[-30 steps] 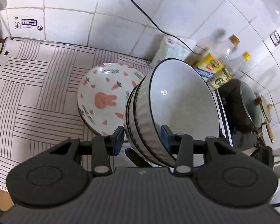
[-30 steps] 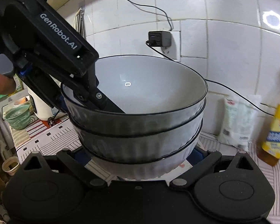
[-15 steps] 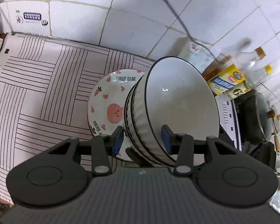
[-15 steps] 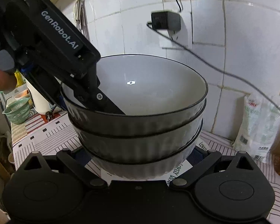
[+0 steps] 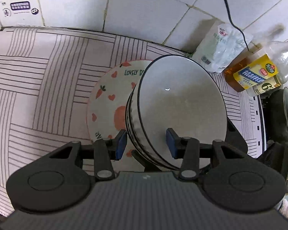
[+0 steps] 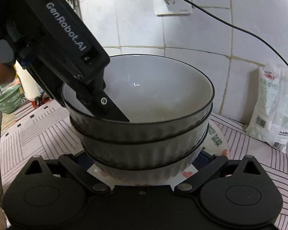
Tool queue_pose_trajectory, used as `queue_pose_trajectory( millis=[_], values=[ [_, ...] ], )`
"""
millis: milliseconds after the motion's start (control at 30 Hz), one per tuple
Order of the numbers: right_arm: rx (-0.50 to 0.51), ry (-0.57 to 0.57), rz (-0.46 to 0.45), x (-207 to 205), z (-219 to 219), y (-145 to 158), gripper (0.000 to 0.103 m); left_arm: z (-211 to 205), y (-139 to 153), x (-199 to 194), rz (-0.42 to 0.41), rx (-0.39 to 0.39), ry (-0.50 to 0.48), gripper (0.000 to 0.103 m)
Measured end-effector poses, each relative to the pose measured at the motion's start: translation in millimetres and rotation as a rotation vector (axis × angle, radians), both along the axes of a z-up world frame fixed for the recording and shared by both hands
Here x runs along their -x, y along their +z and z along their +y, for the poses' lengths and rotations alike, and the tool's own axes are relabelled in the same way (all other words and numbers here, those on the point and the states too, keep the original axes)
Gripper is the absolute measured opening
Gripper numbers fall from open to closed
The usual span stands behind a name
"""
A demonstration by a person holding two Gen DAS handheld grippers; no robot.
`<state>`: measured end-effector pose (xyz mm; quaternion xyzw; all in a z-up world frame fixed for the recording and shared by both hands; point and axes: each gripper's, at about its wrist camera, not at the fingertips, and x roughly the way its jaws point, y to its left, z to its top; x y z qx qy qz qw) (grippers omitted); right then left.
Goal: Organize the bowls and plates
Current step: 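Carry the bowl stack over the bunny plate and lower it on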
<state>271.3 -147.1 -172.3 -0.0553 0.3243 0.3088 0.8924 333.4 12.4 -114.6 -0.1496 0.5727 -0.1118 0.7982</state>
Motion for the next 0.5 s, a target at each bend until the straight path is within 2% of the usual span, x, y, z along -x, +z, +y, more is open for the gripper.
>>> queue_pose_trajectory(
  millis=[100,500],
  values=[
    [-0.005,-0.005,0.023,-3,0,-1,0.102,-4,-1,-3,-0.003,-0.017,0.0,0.043],
    [0.052,0.049,-0.004,-9,11,-11,0.102,-4,-5,-3,0.03,-0.037,0.025,0.041]
  ],
)
